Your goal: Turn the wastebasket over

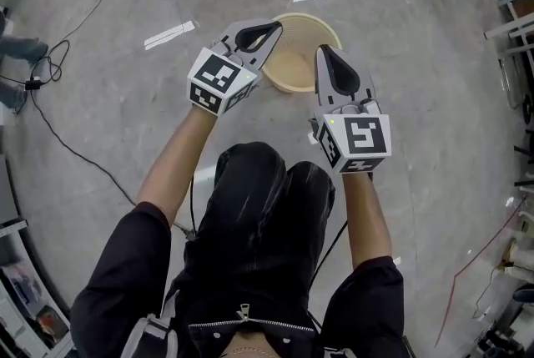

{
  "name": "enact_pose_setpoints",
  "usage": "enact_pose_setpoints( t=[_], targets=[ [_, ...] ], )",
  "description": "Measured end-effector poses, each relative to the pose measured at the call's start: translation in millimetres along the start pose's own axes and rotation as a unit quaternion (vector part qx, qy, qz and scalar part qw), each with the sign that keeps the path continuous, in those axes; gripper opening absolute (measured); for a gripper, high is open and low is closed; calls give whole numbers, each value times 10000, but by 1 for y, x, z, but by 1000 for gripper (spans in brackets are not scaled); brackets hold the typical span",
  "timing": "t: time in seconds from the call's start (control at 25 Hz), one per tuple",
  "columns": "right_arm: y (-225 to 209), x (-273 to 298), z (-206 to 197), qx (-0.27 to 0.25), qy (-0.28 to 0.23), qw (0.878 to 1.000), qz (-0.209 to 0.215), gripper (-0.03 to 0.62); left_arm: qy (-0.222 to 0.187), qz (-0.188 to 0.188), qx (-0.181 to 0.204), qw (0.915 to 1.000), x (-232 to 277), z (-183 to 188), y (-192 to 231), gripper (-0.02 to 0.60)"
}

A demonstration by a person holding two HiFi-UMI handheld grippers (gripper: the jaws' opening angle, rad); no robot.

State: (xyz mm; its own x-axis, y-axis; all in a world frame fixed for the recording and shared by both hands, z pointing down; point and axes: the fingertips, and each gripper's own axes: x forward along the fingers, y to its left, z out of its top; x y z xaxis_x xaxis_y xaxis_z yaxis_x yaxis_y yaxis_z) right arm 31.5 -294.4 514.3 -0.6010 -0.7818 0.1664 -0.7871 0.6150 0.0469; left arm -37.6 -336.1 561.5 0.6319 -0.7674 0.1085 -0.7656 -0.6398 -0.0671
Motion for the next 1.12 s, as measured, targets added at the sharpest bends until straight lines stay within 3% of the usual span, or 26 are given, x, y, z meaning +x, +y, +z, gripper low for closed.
enact_pose_setpoints(
  t=[0.28,0.52,0.92,1.12],
  targets=[
    [18,6,-61,-106,173,9996,195,11,139,56,113,9998,-12,-57,-10,5],
    [34,24,-121,-805,495,9950,337,12,322,145,15,9994,-27,-110,-16,5],
    [42,42,-231,-1542,1639,9724,621,15,488,290,-196,9982,-51,-146,-26,5],
    [45,58,-272,-1956,2252,9515,751,84,563,377,-125,9976,-69,-154,-24,5]
  ],
)
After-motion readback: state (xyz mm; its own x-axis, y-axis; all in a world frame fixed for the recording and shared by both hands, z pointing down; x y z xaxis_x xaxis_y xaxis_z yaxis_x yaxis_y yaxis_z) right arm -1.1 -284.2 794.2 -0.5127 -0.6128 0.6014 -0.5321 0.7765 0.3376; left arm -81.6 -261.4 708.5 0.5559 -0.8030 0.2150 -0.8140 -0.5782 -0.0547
